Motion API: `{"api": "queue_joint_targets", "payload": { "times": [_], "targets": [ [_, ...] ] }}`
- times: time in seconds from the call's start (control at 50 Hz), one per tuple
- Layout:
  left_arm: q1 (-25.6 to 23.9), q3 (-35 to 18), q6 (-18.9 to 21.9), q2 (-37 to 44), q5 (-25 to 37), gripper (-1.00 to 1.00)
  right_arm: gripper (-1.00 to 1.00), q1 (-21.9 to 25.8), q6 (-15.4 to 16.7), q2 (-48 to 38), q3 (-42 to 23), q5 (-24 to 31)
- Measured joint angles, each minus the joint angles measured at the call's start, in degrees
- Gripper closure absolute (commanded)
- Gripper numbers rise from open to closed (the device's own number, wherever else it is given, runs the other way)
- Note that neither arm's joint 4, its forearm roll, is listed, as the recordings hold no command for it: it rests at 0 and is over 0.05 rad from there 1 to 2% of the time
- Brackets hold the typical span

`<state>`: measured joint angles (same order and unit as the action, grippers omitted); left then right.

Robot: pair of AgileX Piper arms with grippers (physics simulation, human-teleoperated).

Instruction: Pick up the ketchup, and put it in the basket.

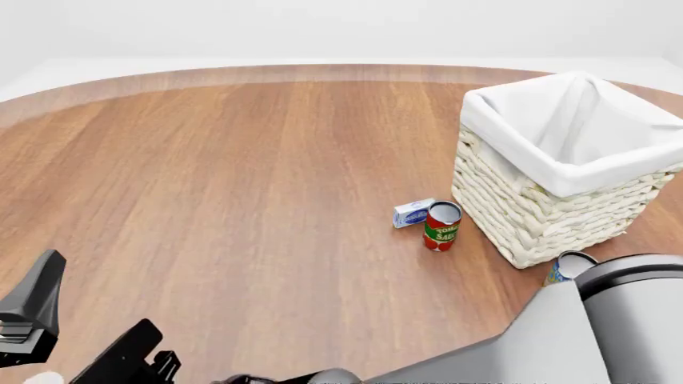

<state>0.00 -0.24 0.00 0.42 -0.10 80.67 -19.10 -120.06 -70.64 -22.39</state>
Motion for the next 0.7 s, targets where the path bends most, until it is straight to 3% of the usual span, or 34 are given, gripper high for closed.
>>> {"api": "queue_joint_targets", "payload": {
  "times": [0.7],
  "targets": [
    [0.0, 0.0, 0.0, 0.0, 0.0, -1.0, 1.0, -2.7, -0.7, 3.0, 2.9, -1.0]
  ]
}}
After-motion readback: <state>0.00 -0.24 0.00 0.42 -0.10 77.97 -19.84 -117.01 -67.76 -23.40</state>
